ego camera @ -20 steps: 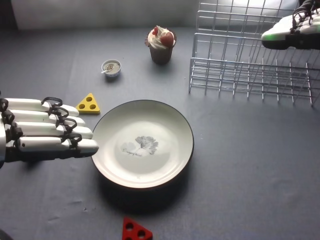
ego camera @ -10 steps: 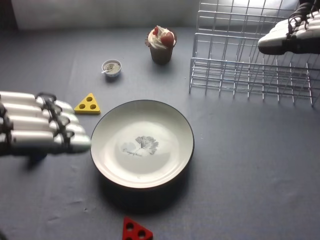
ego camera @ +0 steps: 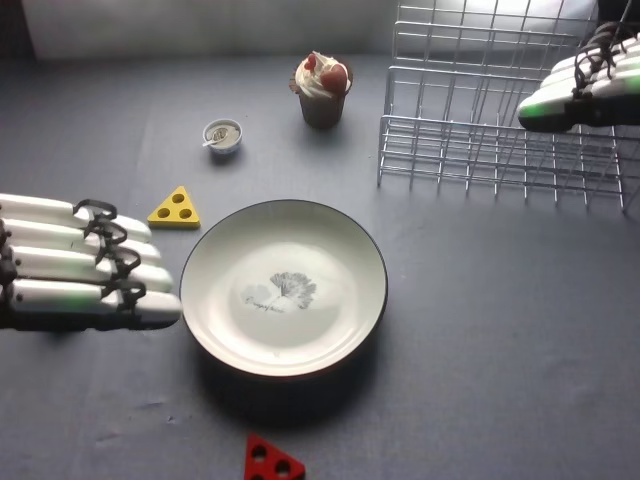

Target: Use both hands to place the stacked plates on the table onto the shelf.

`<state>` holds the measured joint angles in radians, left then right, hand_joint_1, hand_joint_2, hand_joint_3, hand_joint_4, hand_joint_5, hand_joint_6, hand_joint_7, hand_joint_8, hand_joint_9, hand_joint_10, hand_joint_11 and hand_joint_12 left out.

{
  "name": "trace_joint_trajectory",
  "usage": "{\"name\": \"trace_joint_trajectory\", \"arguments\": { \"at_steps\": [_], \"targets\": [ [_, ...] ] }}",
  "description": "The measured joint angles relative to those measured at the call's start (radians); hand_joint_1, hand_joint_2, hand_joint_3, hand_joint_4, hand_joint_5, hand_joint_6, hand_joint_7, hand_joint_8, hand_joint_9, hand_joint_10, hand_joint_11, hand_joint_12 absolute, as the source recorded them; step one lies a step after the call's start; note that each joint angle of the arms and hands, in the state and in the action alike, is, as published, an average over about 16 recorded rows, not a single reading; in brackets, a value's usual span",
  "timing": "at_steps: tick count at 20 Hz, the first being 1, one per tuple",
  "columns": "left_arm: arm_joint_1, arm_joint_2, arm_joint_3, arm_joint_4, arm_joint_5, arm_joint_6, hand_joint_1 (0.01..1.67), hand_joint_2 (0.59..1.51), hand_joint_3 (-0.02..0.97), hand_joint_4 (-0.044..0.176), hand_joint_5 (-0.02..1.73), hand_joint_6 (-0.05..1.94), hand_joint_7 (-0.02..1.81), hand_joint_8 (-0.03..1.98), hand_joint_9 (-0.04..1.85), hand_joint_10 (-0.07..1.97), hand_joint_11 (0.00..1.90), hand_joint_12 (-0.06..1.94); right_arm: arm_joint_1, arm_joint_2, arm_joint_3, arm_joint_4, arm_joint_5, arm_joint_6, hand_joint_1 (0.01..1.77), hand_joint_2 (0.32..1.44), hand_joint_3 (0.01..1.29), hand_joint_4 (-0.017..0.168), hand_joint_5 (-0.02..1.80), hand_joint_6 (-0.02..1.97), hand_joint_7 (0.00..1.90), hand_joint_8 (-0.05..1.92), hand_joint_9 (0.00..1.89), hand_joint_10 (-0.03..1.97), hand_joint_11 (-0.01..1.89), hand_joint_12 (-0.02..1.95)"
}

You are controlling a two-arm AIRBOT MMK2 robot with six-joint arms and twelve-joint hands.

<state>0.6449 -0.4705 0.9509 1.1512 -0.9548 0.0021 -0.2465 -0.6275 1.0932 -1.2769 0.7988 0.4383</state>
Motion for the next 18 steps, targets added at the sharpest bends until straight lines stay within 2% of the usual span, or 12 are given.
{"name": "trace_joint_trajectory", "arguments": {
  "at_steps": [7, 12, 18],
  "targets": [
    [0.000, -0.060, 0.024, 0.066, 0.015, 0.000, 0.08, 0.939, 0.015, -0.003, 0.11, 0.01, 0.14, 0.02, 0.13, 0.00, 0.13, 0.04, -0.047, 0.000, -0.005, 0.042, 0.022, -0.044, 0.03, 0.89, 0.02, 0.003, 0.19, 0.02, 0.24, 0.00, 0.23, 0.00, 0.21, 0.03],
    [0.010, -0.137, 0.059, 0.088, 0.052, 0.000, 0.07, 0.947, 0.015, -0.003, 0.11, 0.01, 0.13, 0.02, 0.12, 0.00, 0.13, 0.04, -0.079, -0.005, -0.010, 0.063, 0.045, -0.077, 0.03, 0.90, 0.02, 0.003, 0.18, 0.02, 0.22, 0.00, 0.23, 0.00, 0.21, 0.03],
    [0.026, -0.236, 0.117, 0.078, 0.099, 0.000, 0.07, 0.948, 0.015, -0.003, 0.10, 0.01, 0.13, 0.02, 0.12, 0.00, 0.12, 0.03, -0.109, -0.023, -0.026, 0.109, 0.063, -0.142, 0.03, 0.91, 0.02, 0.003, 0.15, 0.02, 0.21, 0.00, 0.22, 0.00, 0.20, 0.02]
  ]
}}
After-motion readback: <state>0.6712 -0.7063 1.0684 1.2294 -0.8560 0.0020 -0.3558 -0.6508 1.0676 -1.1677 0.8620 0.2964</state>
